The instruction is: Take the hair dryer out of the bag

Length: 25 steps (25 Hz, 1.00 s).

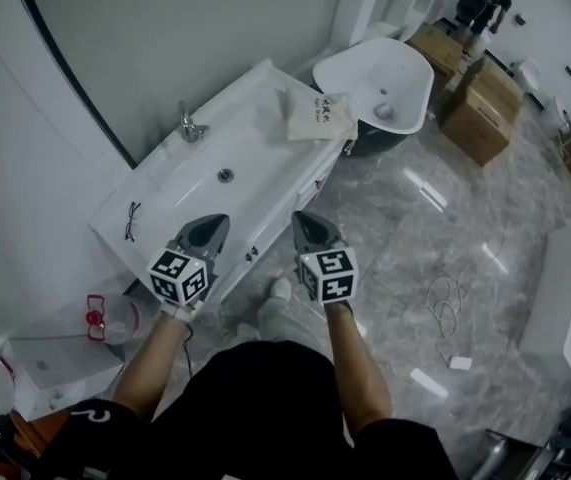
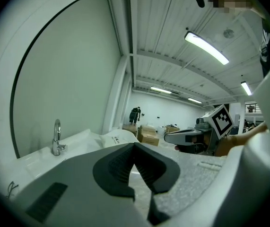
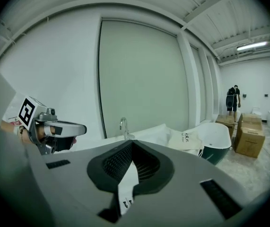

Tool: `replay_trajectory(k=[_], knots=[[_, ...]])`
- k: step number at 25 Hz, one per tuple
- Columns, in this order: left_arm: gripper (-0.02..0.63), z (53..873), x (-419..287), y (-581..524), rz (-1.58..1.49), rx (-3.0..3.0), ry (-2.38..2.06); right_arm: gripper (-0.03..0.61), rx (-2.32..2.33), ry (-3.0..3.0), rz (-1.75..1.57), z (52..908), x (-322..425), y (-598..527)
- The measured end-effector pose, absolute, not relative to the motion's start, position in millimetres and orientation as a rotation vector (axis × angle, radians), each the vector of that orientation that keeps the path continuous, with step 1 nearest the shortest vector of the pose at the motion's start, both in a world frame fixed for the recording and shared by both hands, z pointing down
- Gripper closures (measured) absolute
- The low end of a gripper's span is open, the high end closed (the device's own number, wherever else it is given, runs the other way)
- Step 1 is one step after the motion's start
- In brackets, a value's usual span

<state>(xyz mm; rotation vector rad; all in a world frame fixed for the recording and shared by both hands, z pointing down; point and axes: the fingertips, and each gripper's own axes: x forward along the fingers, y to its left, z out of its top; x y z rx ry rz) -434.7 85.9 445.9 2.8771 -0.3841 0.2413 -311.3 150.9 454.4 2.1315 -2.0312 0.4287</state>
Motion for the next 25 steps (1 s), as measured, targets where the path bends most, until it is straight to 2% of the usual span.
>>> replay_trajectory(k=[6,10,20,25], knots=[[0.615,455,-384,62,0.287,2.89,-0.332,0.583,2.189,-2.011,0.45,464,-257,128],[0.615,463,-326,28,0.299,2.887,-0.337,0.583,2.201,-2.023,0.439,468,-198,96],[0.615,467,-96,-39,0.329,2.87,-0.325,0.583,2.228,-2.005,0.486,465,33,39],[0.616,471,-5,-59,0.343,2.869,-0.333,0.583,2.228,-2.004,0.498,470,125,23]])
